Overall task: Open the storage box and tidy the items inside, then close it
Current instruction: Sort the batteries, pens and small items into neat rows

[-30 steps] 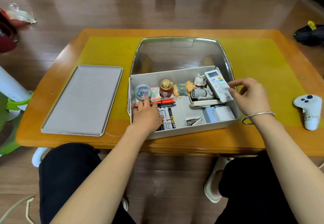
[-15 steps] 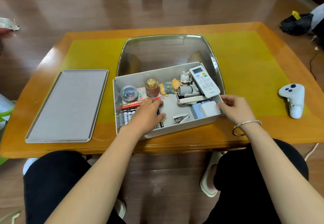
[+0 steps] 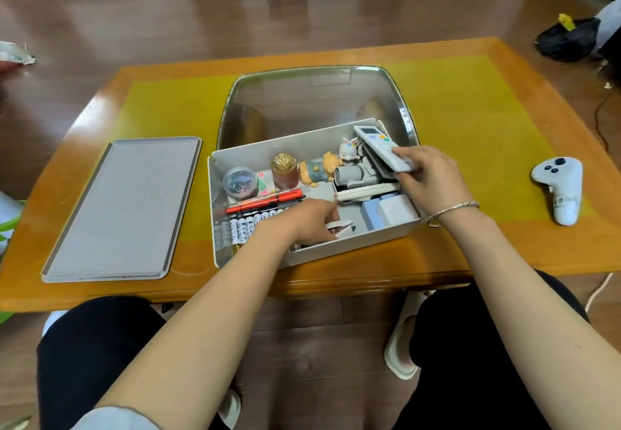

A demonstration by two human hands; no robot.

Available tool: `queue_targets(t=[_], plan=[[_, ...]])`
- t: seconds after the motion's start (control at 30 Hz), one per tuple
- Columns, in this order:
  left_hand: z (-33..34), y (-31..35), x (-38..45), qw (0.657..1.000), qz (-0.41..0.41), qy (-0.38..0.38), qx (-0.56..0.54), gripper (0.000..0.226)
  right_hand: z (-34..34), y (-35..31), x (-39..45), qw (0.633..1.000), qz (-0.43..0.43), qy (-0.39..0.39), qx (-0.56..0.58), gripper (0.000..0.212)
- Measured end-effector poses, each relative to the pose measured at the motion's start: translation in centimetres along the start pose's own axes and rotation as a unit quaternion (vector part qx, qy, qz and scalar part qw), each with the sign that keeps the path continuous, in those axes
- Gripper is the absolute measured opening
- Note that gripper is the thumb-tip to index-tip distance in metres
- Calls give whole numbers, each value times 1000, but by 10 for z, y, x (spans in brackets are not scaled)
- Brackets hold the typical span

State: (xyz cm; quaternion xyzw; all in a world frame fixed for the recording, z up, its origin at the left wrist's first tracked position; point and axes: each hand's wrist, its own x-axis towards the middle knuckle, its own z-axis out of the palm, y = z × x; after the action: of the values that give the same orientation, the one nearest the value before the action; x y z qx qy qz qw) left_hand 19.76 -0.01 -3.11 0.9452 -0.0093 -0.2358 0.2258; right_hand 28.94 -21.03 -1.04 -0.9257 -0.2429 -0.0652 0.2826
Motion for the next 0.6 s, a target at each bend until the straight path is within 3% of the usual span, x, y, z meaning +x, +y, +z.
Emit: queue_targets(t=[0.13,0.3,0.5,0.6], plan=[[-1,-5,-3,1000,5,23,-14,29,1,1,-4,996,-5,52,72,37],[-10,-15,-6,991,10,128,-31,30,-5,4,1,982,29,140,124,25],[-8,-21,-5,987,-11,158,-7,33,1,1,-5,983,30,128,127,25],[-2,-17,-3,994,10,108,-10,34,4,0,-10,986,10,120,114,28]])
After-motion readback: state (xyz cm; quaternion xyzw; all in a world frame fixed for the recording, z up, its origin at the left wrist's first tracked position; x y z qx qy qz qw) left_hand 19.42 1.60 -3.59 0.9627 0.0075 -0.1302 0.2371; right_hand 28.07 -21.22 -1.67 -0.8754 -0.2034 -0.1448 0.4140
